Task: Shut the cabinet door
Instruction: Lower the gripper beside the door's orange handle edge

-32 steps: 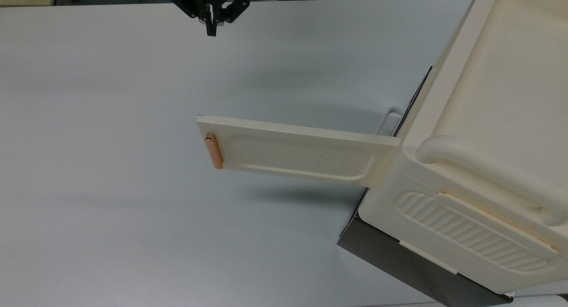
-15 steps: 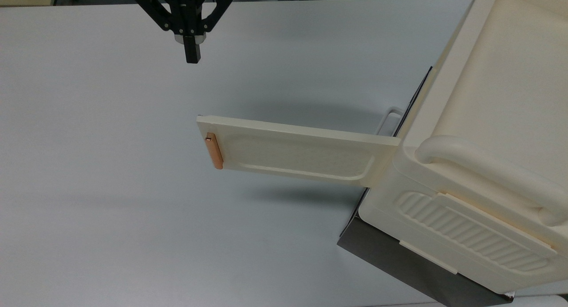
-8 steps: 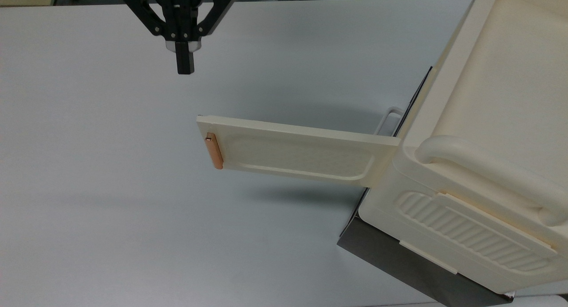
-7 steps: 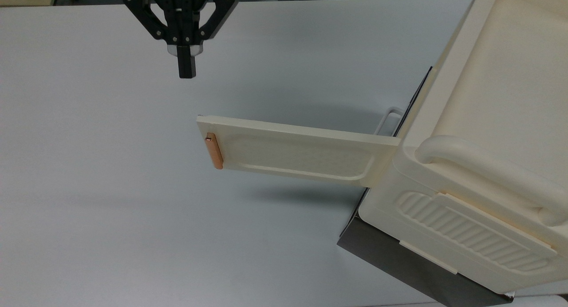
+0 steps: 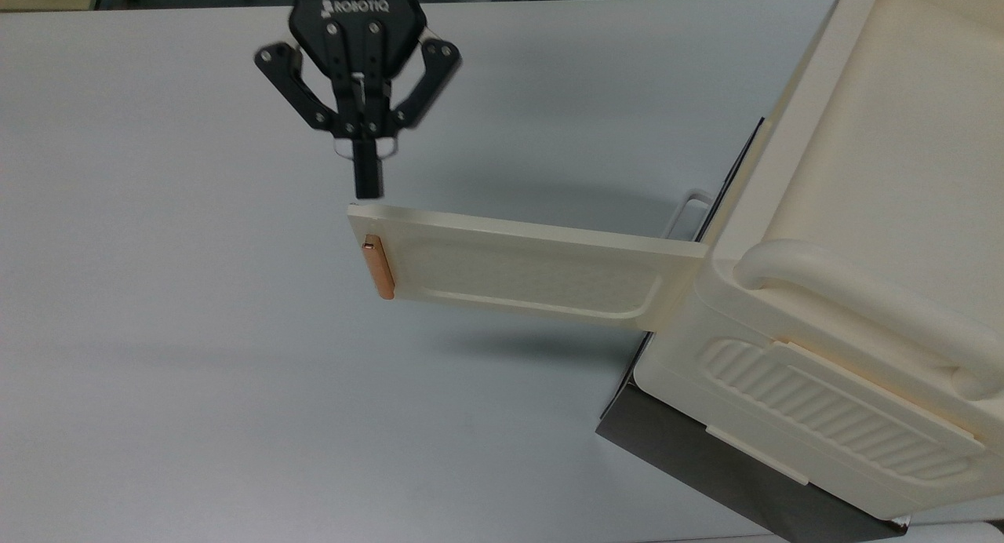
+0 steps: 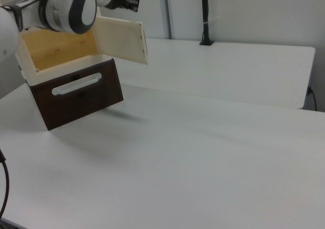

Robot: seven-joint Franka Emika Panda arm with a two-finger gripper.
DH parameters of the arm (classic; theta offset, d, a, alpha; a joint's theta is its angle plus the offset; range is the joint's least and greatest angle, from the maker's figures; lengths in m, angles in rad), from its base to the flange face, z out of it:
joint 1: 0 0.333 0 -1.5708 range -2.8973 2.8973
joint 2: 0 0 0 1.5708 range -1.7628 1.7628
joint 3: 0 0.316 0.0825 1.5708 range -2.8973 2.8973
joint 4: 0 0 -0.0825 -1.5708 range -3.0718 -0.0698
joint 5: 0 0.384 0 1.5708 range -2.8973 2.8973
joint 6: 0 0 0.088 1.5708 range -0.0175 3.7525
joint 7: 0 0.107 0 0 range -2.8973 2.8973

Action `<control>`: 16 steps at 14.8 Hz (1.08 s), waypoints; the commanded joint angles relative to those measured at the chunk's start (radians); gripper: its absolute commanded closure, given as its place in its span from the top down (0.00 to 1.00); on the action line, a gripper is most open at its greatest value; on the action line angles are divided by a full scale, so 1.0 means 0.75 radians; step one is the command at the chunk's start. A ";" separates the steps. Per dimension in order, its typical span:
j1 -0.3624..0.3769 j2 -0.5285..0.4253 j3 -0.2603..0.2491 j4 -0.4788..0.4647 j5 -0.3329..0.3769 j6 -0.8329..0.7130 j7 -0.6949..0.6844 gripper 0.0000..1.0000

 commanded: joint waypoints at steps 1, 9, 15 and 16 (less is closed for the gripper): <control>0.030 0.055 -0.006 0.040 0.013 0.034 -0.035 0.00; 0.034 0.037 -0.006 0.103 0.026 -0.288 -0.031 0.00; 0.034 0.014 -0.006 0.126 0.070 -0.493 -0.033 0.00; 0.034 0.008 -0.006 0.128 0.103 -0.508 -0.033 0.00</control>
